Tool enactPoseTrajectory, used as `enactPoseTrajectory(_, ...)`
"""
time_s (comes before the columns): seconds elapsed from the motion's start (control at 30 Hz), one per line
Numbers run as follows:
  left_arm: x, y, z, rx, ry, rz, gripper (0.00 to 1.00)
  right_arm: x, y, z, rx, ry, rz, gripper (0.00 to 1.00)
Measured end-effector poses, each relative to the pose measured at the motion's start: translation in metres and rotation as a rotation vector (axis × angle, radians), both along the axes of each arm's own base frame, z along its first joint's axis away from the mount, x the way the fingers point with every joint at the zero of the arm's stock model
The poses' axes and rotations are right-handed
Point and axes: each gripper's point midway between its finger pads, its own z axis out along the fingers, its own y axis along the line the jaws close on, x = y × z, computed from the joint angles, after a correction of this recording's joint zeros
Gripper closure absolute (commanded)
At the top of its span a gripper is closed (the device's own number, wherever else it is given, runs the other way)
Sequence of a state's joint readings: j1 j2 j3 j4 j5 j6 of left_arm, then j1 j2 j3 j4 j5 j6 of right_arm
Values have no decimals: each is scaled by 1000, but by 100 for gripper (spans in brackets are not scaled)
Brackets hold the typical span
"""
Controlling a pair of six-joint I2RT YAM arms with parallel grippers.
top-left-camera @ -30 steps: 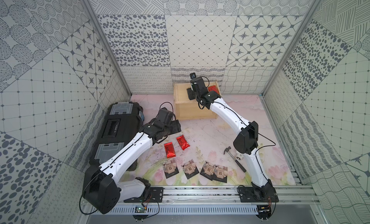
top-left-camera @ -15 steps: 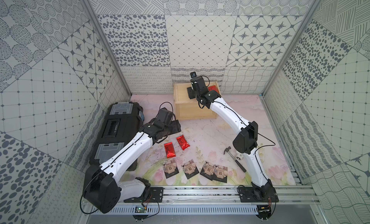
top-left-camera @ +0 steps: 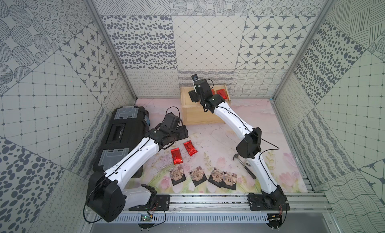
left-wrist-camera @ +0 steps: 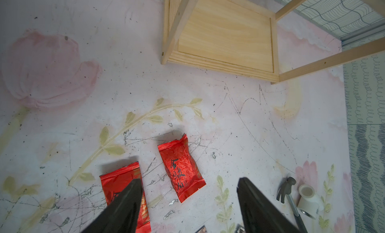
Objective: Place the tea bags on the shelf by color
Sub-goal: Place the tea bag on the shelf.
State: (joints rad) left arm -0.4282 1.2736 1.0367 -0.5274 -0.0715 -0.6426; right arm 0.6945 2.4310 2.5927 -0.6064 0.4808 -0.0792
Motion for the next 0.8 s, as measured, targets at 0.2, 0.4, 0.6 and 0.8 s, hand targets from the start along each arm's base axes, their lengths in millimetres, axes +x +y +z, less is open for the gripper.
enactPoseTrajectory(0.2,-1,-1,0,-6,3,-6,23,2,-4,-15,-50,19,-16,13)
enactPoseTrajectory(0.4,-1,-2,0,-9,2,-8,23,5,-10,-11,-54,8,-35,13)
enactPoseTrajectory(0.6,-2,-1,0,-9,4,-8,23,7,-14,-10,-56,5,-48,14)
enactPoseTrajectory(0.8,-2,-1,0,-9,4,-8,23,9,-18,-10,-58,4,-58,14)
